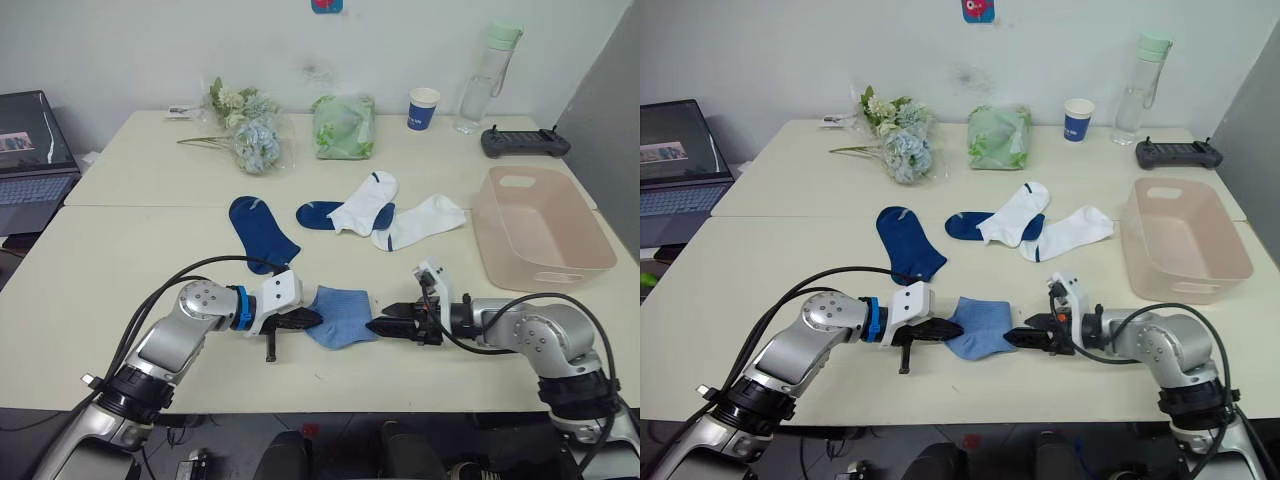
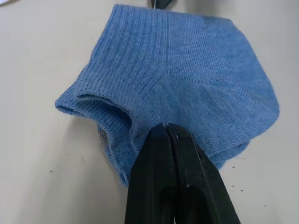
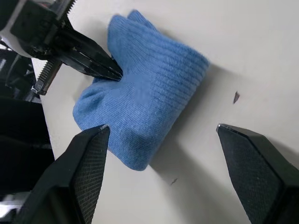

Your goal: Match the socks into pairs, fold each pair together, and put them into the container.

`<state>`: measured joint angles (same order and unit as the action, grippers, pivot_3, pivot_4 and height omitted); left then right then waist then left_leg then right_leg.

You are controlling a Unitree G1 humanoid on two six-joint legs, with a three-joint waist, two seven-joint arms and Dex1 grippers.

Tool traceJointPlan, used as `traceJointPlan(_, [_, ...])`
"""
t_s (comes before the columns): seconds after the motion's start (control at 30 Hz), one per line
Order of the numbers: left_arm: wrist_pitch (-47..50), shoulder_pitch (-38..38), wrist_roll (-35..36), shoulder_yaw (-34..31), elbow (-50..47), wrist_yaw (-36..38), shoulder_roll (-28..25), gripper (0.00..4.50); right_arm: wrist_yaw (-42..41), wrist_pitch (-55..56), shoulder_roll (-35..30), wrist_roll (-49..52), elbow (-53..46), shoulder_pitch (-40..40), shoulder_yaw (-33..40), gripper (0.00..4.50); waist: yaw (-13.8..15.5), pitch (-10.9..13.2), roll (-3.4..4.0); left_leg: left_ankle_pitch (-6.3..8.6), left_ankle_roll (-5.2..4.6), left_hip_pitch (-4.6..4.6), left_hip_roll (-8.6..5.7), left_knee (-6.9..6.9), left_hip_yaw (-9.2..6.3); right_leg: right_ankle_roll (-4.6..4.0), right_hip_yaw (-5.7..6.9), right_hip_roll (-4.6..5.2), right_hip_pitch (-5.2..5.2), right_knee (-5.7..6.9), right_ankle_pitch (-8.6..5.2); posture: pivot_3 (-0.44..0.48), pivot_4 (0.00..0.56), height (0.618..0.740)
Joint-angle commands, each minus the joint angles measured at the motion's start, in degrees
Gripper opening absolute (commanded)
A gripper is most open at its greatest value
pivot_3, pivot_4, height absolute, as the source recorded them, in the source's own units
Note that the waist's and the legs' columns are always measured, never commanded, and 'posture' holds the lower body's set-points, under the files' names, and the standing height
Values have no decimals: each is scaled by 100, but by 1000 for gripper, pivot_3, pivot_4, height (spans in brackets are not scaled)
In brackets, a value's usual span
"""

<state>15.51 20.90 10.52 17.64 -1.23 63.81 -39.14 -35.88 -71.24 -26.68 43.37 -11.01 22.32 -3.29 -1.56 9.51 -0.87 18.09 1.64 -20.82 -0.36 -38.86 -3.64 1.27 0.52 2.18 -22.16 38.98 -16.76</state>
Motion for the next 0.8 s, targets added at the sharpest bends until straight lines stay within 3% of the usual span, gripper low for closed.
traceJointPlan(0.03, [-22,-63,-170,33,147,-64,67,0,96,-344,263,145,302,157,83,3916,-4,-3,2,0,0,2,1,0,-2,-2,3,-1,2,1,1,0,150,740])
traceJointPlan(0.3, [-95,-112,-168,-31,137,-98,57,0,418,-721,1427,195,914,600,234,3916,-24,-6,7,0,-1,5,5,1,-3,-6,2,-6,-1,7,4,0,150,740])
traceJointPlan(0.53, [-14,-173,-140,-82,37,-124,19,0,497,-667,1746,54,1213,782,226,3916,-19,-7,8,0,-1,3,1,1,-1,-6,0,-4,-2,3,4,0,150,740])
traceJointPlan(0.63, [-10,-220,-137,-120,9,-110,1,0,525,-667,1695,13,1294,831,262,3376,-24,-6,9,0,-1,4,4,2,-4,-7,2,-5,-5,7,4,0,150,740])
traceJointPlan(0.8, [-14,-245,-137,-159,-6,-90,-16,0,501,-618,1605,-55,1339,836,247,1696,-24,-6,9,0,-1,2,3,2,-3,-7,1,-5,-6,3,4,0,150,740])
